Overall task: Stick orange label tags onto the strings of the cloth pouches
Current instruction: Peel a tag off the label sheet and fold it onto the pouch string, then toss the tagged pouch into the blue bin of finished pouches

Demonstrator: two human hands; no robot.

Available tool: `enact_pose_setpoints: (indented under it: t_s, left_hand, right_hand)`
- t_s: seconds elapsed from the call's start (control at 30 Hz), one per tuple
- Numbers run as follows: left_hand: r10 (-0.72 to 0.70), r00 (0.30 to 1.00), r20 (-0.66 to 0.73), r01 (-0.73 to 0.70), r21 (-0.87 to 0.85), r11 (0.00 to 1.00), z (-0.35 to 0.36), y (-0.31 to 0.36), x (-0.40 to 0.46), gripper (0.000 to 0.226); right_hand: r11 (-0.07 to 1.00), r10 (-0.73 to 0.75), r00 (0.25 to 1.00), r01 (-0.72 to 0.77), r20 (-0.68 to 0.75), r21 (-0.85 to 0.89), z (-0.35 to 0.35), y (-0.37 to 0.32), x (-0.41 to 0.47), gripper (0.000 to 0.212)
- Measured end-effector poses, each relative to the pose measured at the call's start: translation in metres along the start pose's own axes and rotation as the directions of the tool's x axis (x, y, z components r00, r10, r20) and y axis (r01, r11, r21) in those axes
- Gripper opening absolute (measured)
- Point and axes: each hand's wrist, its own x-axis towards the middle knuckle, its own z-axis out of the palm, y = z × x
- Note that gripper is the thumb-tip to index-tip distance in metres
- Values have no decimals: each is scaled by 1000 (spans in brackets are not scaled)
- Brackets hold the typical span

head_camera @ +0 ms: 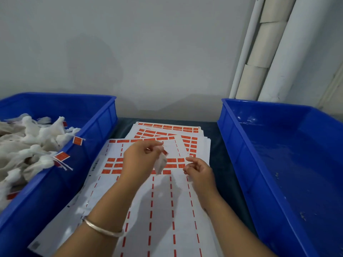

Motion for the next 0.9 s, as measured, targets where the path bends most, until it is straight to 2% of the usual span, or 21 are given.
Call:
enact_pose_setpoints:
  t_s: [0.1, 0.2, 0.3, 0.5, 0.63, 0.73, 0.83, 0.9]
  left_hand:
    - [-32, 988, -148, 6, -177, 984, -39, 11, -3, 6]
    - [-47, 948, -315, -58, -314, 948, -83, 22, -8, 12]
    - [-54, 893, -446, -113, -338, 934, -120, 25, -13, 12]
    - [9, 830, -557, -47, -54, 997, -183, 14, -28, 10]
    - [7, 831, -556, 22, 45, 999, -229, 4, -39, 6]
    - [-11, 840, -543, 93, 124, 988, -252, 0, -44, 4]
    - [65, 837, -543, 144, 334, 931, -264, -4, -47, 6]
    - [125, 837, -533, 160, 456, 876, -268, -6, -48, 8]
  right_hand:
    - [997, -7, 1000, 9, 17, -78, 5, -1, -5, 11]
    - [987, -17, 1000, 21, 27, -161, 6, 0, -8, 11]
    - [978, -12, 999, 19, 36, -207, 7, -1, -9, 11]
    - [954, -23, 999, 33, 37, -298, 11, -2, -13, 14]
    - [903, -76, 995, 94, 59, -419, 14, -1, -14, 11]
    - [745, -133, 984, 179, 120, -642, 20, 0, -18, 5]
    - [546, -226, 960, 265, 164, -795, 24, -1, -22, 20]
    - [460, -266, 949, 279, 169, -843, 25, -3, -25, 25]
